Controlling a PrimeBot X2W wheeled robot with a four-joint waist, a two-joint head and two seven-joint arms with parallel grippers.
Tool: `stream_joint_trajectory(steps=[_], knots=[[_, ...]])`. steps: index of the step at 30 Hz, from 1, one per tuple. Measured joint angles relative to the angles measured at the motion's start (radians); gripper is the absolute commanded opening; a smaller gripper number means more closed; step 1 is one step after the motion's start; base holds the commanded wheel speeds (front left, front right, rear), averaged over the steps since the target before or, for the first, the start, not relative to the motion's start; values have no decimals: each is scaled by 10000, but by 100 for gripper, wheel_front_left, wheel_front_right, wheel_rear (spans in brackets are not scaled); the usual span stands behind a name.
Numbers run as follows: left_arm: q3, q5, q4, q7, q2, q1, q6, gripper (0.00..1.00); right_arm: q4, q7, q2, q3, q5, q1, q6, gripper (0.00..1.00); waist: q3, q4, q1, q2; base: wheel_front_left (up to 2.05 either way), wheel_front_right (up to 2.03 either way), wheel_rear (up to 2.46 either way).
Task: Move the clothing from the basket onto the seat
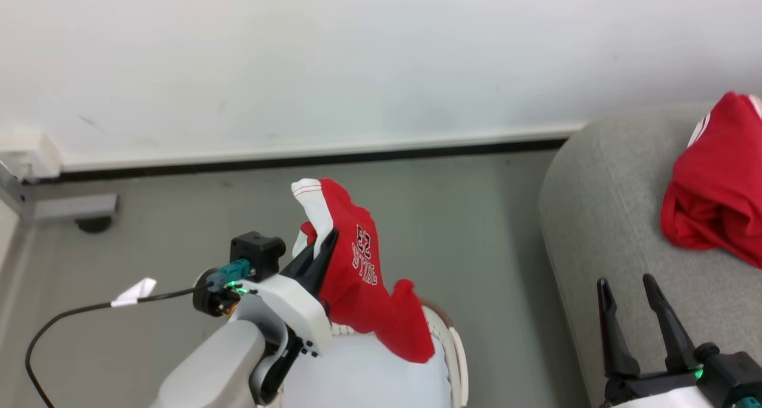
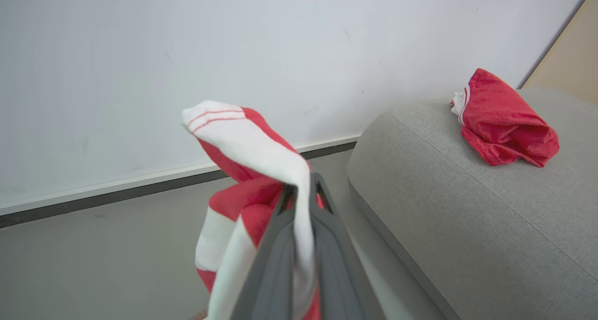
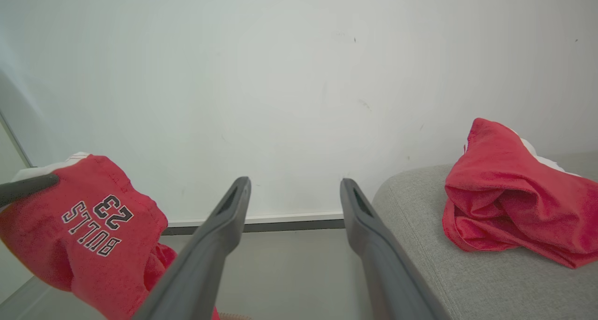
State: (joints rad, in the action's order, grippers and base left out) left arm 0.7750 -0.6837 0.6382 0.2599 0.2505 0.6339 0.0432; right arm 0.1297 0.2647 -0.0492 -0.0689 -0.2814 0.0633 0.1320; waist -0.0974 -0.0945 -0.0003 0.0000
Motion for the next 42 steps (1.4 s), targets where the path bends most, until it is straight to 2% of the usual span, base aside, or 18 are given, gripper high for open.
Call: stream_joint_trajectory(steps=[9,15,22,30,36,42], knots=[[-148,-176,-2313,-583,466,-481,-732,0,104,0,-2,-128,12,-407,0,100,1014,217,-1,0,0,0,0],[-222,-217,-3423,-978,861,-778,-1158,0,63,0,0,-291,13,-449,0,100,1138,252,1,0,0,0,0],[-201,-247,-4136,-1212,1093,-1030,-1411,0,-6,0,-4,-617,144,-450,-2,100,1148,260,1,1,0,0,0],[-92,-245,-4723,-1434,1152,-1031,-1511,0,339,0,-4,-2203,709,163,-2,100,1160,300,2,1,0,0,0],[65,-228,-5032,-1553,1156,-1034,-1542,0,1118,0,4,-3939,1028,1243,0,100,1206,370,2,0,0,0,0],[368,-155,-5338,-1747,1049,-1013,-1488,0,1967,0,6,-5384,861,2259,0,100,1220,523,3,0,0,0,0]])
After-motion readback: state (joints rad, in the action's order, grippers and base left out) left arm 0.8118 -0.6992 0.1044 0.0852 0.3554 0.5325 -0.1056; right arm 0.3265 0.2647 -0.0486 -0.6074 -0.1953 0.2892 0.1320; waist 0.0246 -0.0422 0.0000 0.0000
